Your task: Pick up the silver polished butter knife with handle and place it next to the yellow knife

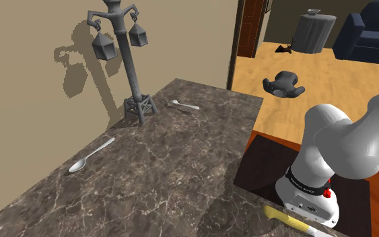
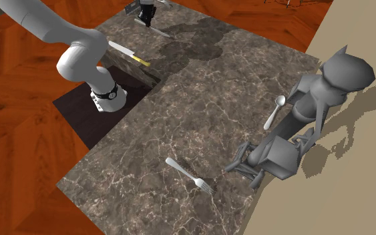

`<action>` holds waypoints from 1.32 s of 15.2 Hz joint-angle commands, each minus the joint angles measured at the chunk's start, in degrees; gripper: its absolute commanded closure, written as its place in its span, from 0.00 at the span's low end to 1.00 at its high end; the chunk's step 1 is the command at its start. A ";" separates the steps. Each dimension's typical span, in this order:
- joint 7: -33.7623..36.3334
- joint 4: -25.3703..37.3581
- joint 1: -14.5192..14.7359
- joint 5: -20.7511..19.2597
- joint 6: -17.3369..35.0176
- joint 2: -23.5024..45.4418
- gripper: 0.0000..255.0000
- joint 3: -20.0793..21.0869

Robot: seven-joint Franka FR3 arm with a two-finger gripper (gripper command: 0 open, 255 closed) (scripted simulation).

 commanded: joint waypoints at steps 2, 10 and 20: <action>-0.01 -0.04 0.00 0.04 0.06 0.00 1.00 0.05; -0.01 -0.03 0.00 0.03 0.05 0.00 0.00 0.04; 1.08 3.70 1.61 -3.62 -6.61 -1.31 0.00 -6.55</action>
